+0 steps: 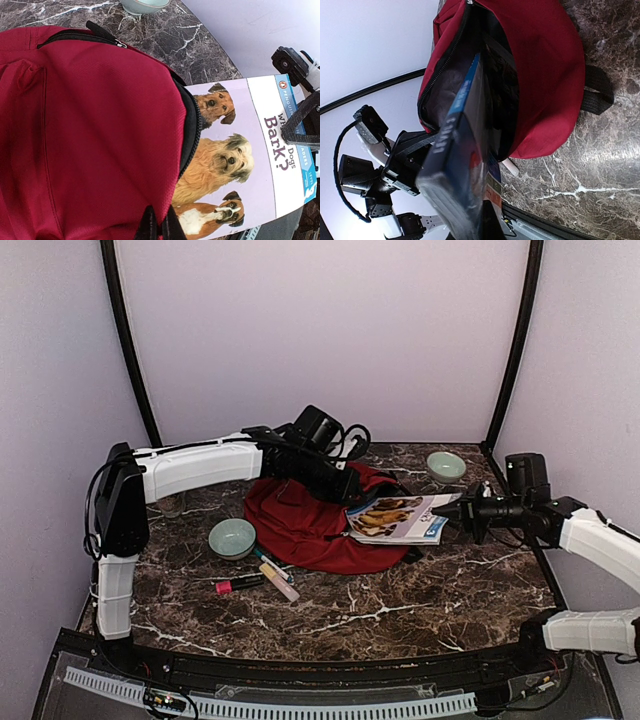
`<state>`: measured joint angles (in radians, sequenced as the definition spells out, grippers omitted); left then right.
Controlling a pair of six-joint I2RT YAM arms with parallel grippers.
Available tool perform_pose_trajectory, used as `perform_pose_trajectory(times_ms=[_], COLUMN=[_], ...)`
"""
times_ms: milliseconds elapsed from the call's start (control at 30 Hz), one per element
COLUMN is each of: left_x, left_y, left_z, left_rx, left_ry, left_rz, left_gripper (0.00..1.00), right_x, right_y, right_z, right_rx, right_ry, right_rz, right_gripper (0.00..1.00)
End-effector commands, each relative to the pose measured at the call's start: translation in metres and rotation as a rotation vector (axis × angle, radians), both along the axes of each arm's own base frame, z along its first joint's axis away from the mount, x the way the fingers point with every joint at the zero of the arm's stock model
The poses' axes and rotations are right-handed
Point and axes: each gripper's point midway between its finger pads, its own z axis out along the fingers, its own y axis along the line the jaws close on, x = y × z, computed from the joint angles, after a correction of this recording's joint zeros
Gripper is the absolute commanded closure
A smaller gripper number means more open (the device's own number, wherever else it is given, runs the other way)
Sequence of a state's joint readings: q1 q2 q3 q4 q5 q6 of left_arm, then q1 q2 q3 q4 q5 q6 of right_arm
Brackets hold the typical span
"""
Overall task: Pack the student bag
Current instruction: Place the book in the largest pocket of the bag.
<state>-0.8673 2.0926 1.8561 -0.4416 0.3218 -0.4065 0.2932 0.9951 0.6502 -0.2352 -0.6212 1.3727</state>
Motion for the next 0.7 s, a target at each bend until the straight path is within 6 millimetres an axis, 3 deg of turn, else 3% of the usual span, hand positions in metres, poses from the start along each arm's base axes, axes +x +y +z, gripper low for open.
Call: perform_pose_trajectory(times_ms=[0, 267, 567, 667], left_x=[-0.013, -0.016, -0.025, -0.026], left_y=[-0.007, -0.008, -0.016, -0.02], left_z=[0.053, 0.057, 0.064, 0.063], left_rx=[-0.12, -0.112, -0.117, -0.115], left_ry=[-0.039, -0.027, -0.013, -0.004], left_rz=[-0.038, -0.027, -0.012, -0.003], left_gripper=[1.0, 1.0, 1.0, 1.0], right_x=[0.019, 0.029, 0.048, 0.052], right_y=[0.007, 0.007, -0.024, -0.016], right_z=[0.021, 0.015, -0.003, 0.0], right_rx=[0.031, 0.017, -0.114, -0.078], right_ry=[-0.154, -0.193, -0.183, -0.218], right_rz=[0.025, 0.015, -0.153, -0.119], right_gripper=[1.0, 1.0, 1.0, 1.0])
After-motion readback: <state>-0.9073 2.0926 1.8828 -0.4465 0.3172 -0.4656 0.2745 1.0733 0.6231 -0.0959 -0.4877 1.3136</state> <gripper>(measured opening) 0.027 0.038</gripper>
